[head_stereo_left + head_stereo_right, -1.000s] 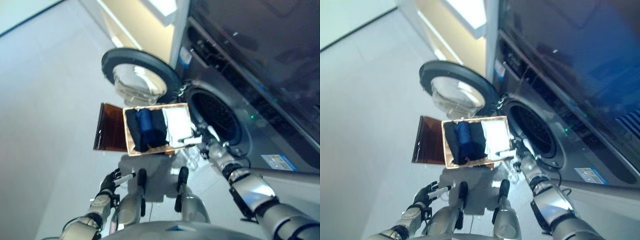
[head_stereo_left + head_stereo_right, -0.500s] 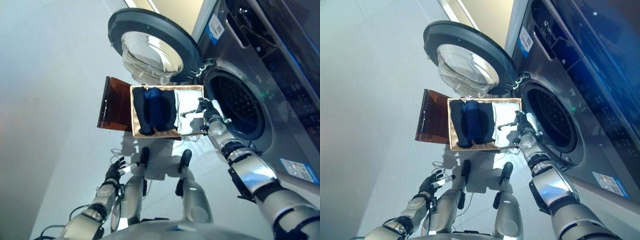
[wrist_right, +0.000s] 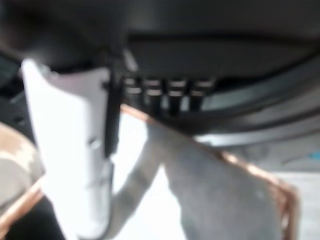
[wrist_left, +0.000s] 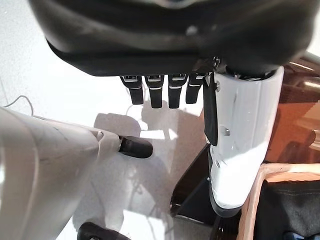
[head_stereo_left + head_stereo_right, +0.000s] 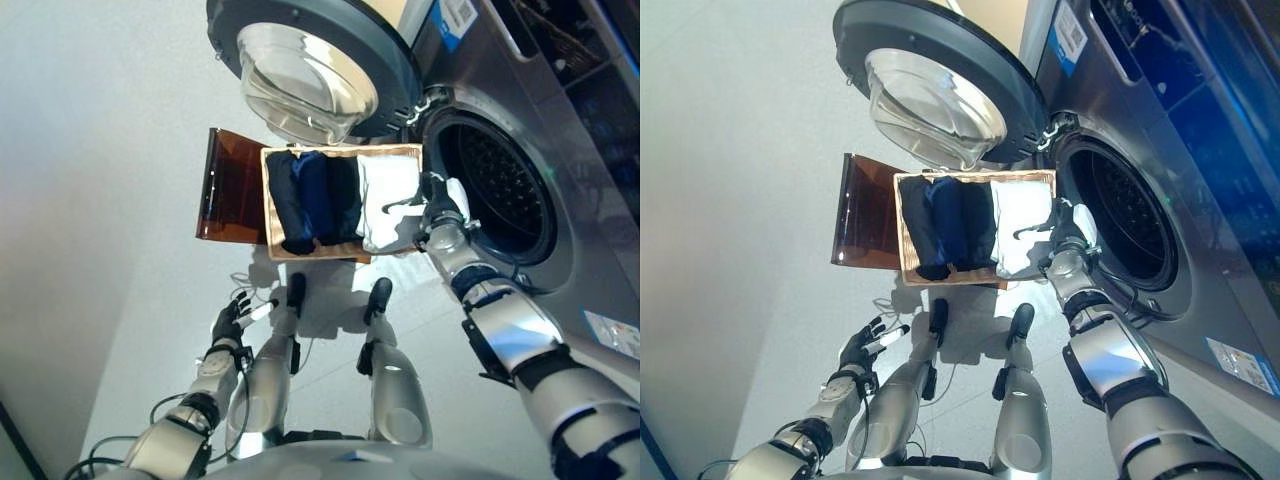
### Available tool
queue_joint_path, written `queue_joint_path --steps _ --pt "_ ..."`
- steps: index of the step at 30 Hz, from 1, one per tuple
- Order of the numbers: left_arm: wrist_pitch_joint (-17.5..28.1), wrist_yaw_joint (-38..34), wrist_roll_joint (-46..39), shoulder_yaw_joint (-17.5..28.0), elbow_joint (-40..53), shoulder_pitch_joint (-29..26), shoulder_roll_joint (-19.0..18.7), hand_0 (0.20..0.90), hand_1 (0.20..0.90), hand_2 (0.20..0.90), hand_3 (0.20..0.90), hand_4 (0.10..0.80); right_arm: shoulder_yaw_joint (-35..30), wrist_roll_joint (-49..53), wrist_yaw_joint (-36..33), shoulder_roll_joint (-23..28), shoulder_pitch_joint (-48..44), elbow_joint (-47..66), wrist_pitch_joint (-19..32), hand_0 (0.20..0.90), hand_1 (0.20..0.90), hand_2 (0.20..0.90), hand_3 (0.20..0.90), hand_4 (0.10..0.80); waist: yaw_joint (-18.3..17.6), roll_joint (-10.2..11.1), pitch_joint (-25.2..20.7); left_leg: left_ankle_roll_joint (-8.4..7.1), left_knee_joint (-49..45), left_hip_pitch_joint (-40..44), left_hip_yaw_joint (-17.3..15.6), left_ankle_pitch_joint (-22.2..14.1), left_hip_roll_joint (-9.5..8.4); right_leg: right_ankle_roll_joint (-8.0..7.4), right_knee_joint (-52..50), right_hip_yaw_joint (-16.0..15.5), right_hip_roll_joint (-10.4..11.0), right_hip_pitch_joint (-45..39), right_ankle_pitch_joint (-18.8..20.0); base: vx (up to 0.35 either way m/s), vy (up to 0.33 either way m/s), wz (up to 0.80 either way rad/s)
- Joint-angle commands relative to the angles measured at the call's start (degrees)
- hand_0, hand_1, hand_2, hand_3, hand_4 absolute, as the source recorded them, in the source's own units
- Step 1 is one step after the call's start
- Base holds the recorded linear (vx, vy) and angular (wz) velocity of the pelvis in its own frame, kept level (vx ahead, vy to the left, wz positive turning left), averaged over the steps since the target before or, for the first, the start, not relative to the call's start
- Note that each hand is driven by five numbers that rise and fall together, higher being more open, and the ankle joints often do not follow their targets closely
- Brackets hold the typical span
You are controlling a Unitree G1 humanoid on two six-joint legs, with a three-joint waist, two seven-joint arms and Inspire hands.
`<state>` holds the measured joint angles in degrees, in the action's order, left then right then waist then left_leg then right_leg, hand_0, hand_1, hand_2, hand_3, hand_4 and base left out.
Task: Pick up the clothes and place them into the washing machine
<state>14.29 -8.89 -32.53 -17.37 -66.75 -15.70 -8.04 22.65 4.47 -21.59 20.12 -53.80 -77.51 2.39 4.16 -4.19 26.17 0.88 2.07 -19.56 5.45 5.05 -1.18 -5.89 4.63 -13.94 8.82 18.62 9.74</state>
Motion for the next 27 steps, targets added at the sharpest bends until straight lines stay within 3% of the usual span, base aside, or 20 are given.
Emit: queue_joint_path --steps 1,19,27 --pt "2.37 -1.68 -1.86 -2.74 0.72 1.01 0.11 0.9 0.9 0.9 0.9 0.8 2.43 -0.77 -3.46 2.39 -7.25 -1.21 1.29 0.9 0.9 0.9 0.9 0.8 -0.08 -1.66 -0.55 -4.93 2.93 -3.6 -1.69 4.15 -1.55 -2.06 -7.69 2.22 1.63 2.82 -3.82 -0.018 0.016 0.11" --pt "3.18 -2.66 -2.71 -1.9 1.23 -0.24 -0.58 0.9 0.9 0.9 0.9 0.8 5.77 -0.47 -1.76 -6.47 -9.22 4.51 1.78 0.9 0.9 0.9 0.9 0.8 1.19 -2.78 0.9 -4.76 2.93 -6.56 -1.11 5.02 -2.79 -2.44 -7.12 1.06 3.01 4.38 -3.21 -0.004 0.018 0.07" --pt "4.2 -2.91 -5.08 -1.96 5.53 -0.75 -1.38 0.9 0.9 0.9 0.9 0.8 6.22 0.91 -2.37 -5.42 -13.16 4.6 1.88 0.9 0.9 0.9 0.9 0.8 2.49 -4.01 2.62 -5.34 2.93 -9.54 -1.23 5.66 -2.81 -2.4 -7.86 0.87 2.97 7.63 -3.26 -0.013 -0.002 0.02"
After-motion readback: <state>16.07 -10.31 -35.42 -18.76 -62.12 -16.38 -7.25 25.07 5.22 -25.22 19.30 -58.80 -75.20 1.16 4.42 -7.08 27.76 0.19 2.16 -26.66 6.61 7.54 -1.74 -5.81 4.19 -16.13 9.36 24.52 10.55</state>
